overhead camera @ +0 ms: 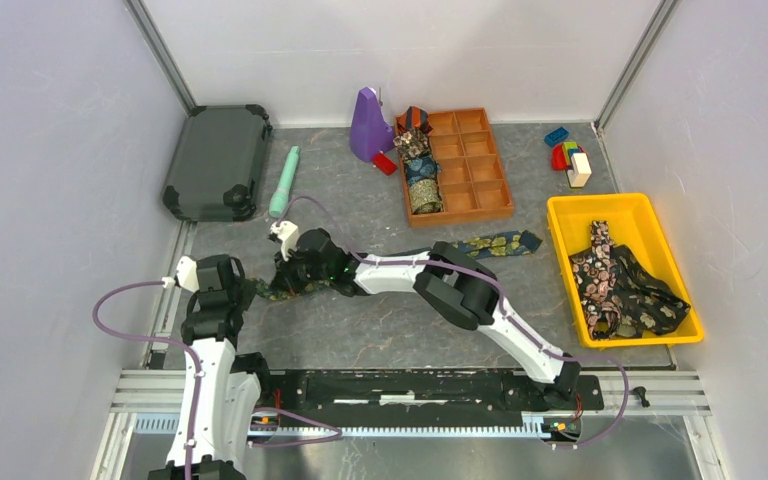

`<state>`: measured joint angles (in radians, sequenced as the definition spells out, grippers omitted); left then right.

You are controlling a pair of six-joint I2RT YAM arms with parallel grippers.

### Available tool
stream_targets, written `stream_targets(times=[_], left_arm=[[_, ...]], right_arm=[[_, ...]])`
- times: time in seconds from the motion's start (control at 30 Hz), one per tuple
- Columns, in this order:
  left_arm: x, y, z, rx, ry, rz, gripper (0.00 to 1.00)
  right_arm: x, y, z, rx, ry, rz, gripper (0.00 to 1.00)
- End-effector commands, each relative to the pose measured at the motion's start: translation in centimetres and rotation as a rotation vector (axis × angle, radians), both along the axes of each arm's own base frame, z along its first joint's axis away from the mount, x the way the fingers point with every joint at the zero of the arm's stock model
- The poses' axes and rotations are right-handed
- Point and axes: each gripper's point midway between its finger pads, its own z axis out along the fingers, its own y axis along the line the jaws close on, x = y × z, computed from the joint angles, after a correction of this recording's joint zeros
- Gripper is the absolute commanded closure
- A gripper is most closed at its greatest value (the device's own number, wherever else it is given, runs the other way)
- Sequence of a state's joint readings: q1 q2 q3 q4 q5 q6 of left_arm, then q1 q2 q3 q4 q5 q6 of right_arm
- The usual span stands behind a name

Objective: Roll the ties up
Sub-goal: Roll the tie at the center of the board.

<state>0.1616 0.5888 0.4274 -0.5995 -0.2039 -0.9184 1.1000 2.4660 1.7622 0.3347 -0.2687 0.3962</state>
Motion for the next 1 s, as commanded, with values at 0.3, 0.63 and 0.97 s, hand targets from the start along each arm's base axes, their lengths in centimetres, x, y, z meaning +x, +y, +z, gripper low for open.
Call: stream_targets(times=[0.3,0.63,0.97], left_arm=[[0.6,0.8,1.5,0.058,-0.022,-0.006,0.98],[0.6,0.7,1.7,0.055,-0.032,-0.009,0.98],[0.6,0.5,1.6,0.048,-0.032,-0.019,0.98]], right_arm=[[-1.4,-3.9,4.7,-0.002,-0.069,-0.010,1.00],[-2.5,-0.6,2.6,0.006,-0.012,0.048,1.00],[-1.9,0.9,1.4,0.007,-0.010,0.042,1.00]])
